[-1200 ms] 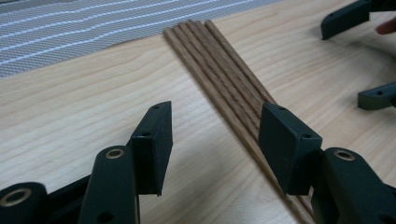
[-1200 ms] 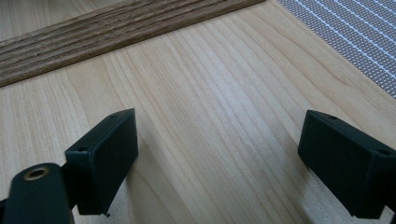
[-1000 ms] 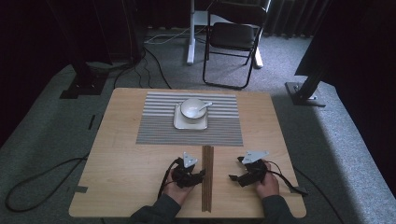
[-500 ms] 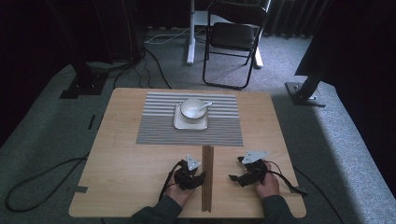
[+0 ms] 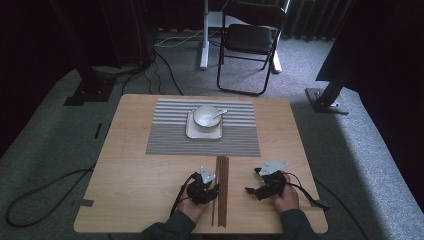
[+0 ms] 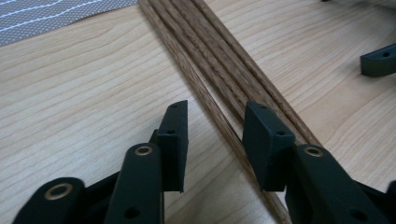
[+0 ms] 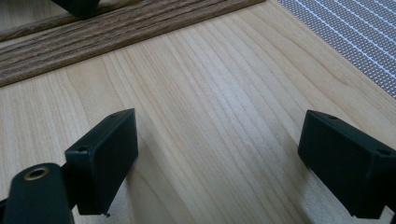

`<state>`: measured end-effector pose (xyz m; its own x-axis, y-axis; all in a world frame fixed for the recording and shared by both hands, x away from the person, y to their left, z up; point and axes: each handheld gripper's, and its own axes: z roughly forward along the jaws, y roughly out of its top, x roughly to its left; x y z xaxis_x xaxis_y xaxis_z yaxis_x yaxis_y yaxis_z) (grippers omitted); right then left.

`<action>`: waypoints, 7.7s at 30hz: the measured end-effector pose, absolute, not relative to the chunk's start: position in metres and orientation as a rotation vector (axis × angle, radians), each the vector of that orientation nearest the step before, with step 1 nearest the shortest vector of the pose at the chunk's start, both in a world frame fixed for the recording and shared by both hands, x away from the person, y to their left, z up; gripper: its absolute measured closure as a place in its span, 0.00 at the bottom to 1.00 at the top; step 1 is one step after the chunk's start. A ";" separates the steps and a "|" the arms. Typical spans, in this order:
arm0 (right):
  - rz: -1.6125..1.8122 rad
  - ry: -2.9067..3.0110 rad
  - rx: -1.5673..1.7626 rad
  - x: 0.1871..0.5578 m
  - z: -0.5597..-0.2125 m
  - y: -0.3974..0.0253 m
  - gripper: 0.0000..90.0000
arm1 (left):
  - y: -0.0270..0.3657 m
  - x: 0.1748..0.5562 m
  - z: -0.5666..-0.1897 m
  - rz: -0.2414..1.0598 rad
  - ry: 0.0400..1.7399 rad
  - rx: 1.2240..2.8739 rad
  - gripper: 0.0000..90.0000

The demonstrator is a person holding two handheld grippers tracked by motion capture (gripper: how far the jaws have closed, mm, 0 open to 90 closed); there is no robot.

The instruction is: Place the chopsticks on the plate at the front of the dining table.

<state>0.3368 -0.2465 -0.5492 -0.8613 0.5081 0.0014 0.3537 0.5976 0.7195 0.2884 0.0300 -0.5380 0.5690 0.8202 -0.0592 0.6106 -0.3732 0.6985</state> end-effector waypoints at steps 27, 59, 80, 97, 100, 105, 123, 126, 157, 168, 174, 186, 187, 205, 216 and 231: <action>1.114 2.621 0.716 0.337 -0.549 -0.246 0.13 | 0.035 0.277 -0.540 0.498 1.197 2.091 0.88; 1.113 2.621 0.717 0.337 -0.549 -0.246 0.13 | 0.064 0.290 -0.528 0.510 1.287 1.992 0.93; 1.113 2.621 0.716 0.337 -0.549 -0.246 0.13 | 0.073 0.299 -0.522 0.521 1.332 1.945 0.94; 1.113 2.621 0.716 0.337 -0.549 -0.246 0.13 | 0.077 0.313 -0.516 0.497 1.365 1.908 0.94; 1.113 2.621 0.716 0.337 -0.549 -0.246 0.13 | 0.077 0.319 -0.514 0.497 1.376 1.902 0.94; 1.113 2.621 0.716 0.337 -0.549 -0.246 0.13 | 0.078 0.325 -0.511 0.502 1.387 1.888 0.94; 1.113 2.621 0.716 0.337 -0.549 -0.246 0.13 | 0.081 0.342 -0.509 0.530 1.414 1.899 0.94; 1.113 2.621 0.717 0.337 -0.549 -0.246 0.13 | 0.084 0.345 -0.508 0.538 1.420 1.898 0.94; 1.113 2.621 0.714 0.337 -0.549 -0.247 0.13 | 0.104 0.362 -0.503 0.549 1.493 1.840 0.94; 1.112 2.622 0.714 0.337 -0.549 -0.247 0.13 | 0.107 0.369 -0.500 0.556 1.510 1.825 0.94; 1.112 2.622 0.714 0.337 -0.549 -0.247 0.13 | 0.109 0.375 -0.500 0.556 1.526 1.812 0.94; 1.112 2.622 0.714 0.337 -0.549 -0.247 0.13 | 0.111 0.380 -0.503 0.545 1.547 1.798 0.94; 1.112 2.622 0.714 0.337 -0.549 -0.247 0.13 | 0.110 0.380 -0.503 0.544 1.548 1.795 0.94; 1.112 2.622 0.713 0.337 -0.549 -0.247 0.13 | 0.111 0.390 -0.504 0.544 1.565 1.782 0.94; 1.112 2.621 0.714 0.337 -0.549 -0.247 0.13 | 0.112 0.400 -0.501 0.553 1.574 1.771 0.93; 1.112 2.621 0.714 0.337 -0.549 -0.247 0.13 | 0.109 0.414 -0.505 0.548 1.583 1.753 0.94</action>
